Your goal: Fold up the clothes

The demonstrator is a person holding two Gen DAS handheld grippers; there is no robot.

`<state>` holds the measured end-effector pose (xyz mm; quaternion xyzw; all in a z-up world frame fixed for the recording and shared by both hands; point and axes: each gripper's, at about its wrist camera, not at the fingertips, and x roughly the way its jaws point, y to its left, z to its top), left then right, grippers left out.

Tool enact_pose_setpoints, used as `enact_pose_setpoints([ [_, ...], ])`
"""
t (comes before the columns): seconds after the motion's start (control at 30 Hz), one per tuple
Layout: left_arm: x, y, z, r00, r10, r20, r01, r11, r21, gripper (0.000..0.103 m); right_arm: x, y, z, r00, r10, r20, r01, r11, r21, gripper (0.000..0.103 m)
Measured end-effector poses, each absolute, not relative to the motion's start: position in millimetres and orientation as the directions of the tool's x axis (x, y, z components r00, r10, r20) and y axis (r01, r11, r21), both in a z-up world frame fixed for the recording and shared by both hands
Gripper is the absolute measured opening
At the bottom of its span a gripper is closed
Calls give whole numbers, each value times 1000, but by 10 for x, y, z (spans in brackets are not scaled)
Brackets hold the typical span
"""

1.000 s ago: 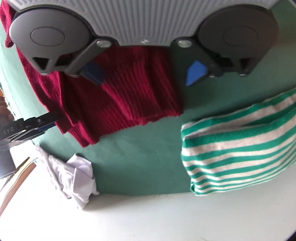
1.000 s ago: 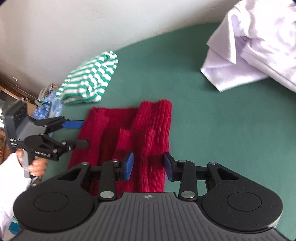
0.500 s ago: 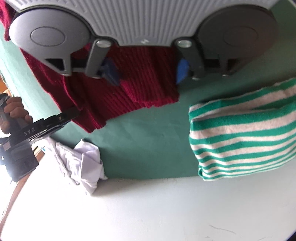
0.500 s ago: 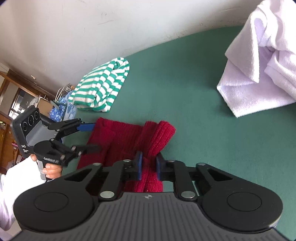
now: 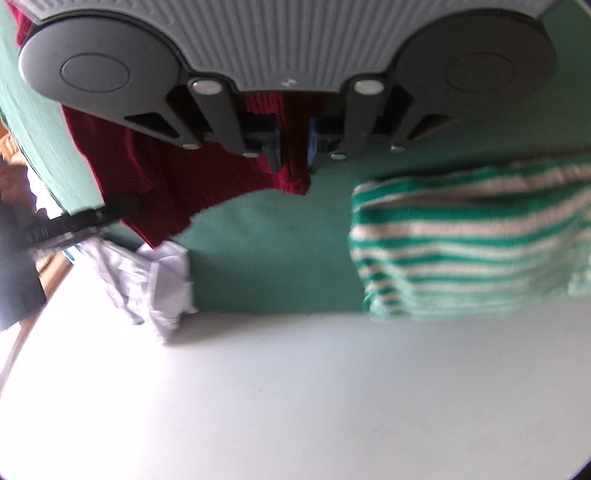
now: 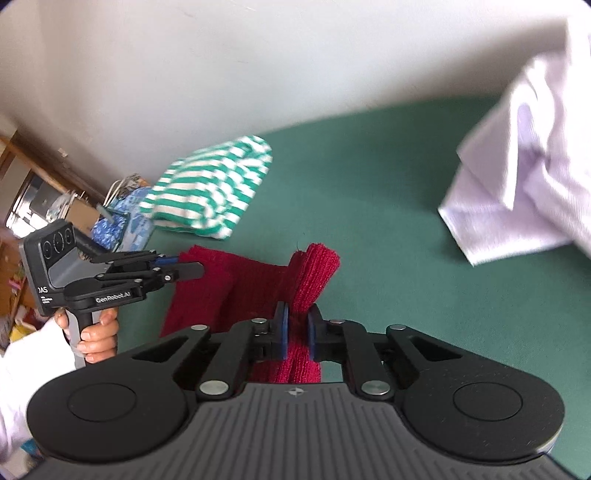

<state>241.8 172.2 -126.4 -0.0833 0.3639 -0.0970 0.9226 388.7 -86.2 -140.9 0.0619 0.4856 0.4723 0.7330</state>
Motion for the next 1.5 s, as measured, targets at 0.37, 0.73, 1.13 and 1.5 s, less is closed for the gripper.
enact_pose_setpoints([
  [0.37, 1320, 1397, -627, 716, -277, -641, 360, 933, -1, 7, 2936, -1242, -623, 53, 755, -654, -853, 375, 364, 9],
  [0.73, 667, 1025, -1311, 550, -245, -798, 517, 851, 95, 8, 1869, -1125, -1323, 51, 480, -876, -967, 243, 77, 24],
  [1.13, 694, 1175, -731, 641, -351, -683, 437, 898, -51, 40, 1870, -1228, -897, 198, 679, -707, -809, 521, 273, 36],
  [1.5, 759, 1098, -1332, 543, -327, -774, 412, 906, -93, 32, 1843, -1110, -1517, 227, 583, -780, -752, 613, 240, 29],
])
